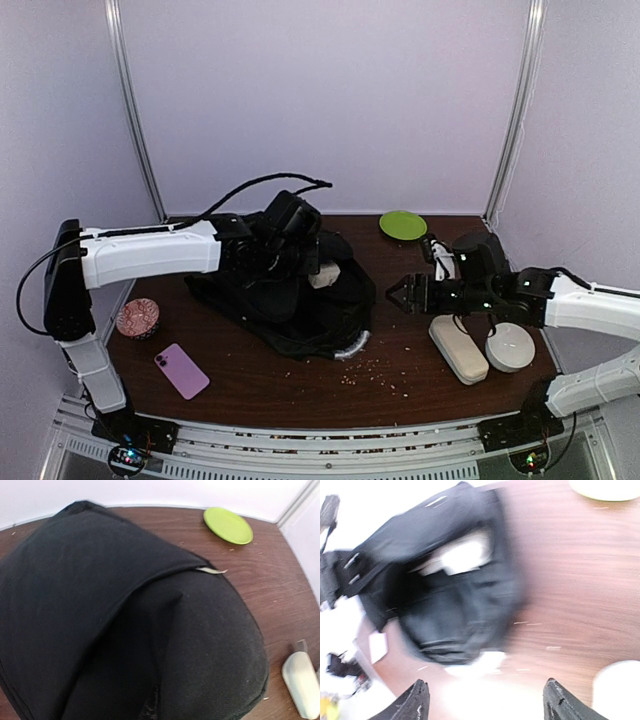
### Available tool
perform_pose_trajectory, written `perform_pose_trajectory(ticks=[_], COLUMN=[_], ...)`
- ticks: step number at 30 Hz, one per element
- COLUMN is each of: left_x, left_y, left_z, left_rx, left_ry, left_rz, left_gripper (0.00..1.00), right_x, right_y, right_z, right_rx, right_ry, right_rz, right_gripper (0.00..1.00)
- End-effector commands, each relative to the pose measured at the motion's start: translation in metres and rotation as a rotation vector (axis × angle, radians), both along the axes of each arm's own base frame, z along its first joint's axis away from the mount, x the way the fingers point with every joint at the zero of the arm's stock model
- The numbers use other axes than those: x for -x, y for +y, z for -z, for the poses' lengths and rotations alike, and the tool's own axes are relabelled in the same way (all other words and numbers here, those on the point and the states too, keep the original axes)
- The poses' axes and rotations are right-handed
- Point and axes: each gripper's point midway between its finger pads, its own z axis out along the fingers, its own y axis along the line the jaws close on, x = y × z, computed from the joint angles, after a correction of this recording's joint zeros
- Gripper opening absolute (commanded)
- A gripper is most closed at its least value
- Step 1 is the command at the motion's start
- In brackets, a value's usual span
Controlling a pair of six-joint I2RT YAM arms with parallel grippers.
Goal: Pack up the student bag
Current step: Place the stationery in the student bag.
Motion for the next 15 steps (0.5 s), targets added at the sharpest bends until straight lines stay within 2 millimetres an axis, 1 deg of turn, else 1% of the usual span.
perform_pose_trajectory(ticks=[1, 4, 6, 7, 8, 11, 14, 15], left_x=[-0.007, -0.001, 0.003, 0.006, 0.007, 0.012, 0.016, 0.017], left_y=[0.036, 0.036, 0.030, 0.028, 0.024, 0.019, 0.014, 0.013], left_z=[0.001, 0.014, 0.016, 0.016, 0.014, 0.011, 0.009, 0.007], left_rx=[0.003, -0.013, 0.011, 0.027, 0.049, 0.080, 0.095, 0.103], left_ry=[-0.026, -0.002, 0.001, 0.003, -0.003, -0.002, 0.004, 0.004], left_rz=[-0.129, -0.098, -0.051, -0.034, -0.013, 0.027, 0.061, 0.069], left_gripper=[0.00, 0.00, 0.01, 0.07, 0.11, 0.26, 0.42, 0.49], right_x=[-0.016, -0.018, -0.018, -0.018, -0.018, -0.013, -0.006, -0.004], right_y=[-0.096, -0.130, -0.148, -0.155, -0.160, -0.168, -0.163, -0.160], right_z=[0.037, 0.057, 0.069, 0.073, 0.078, 0.095, 0.109, 0.113], right_rx=[0.308, 0.370, 0.398, 0.398, 0.395, 0.386, 0.350, 0.332], right_ry=[-0.003, 0.055, 0.083, 0.104, 0.127, 0.202, 0.261, 0.275], right_rz=[0.315, 0.403, 0.446, 0.461, 0.470, 0.478, 0.451, 0.441], right_gripper=[0.80, 0.82, 0.84, 0.85, 0.86, 0.88, 0.88, 0.88])
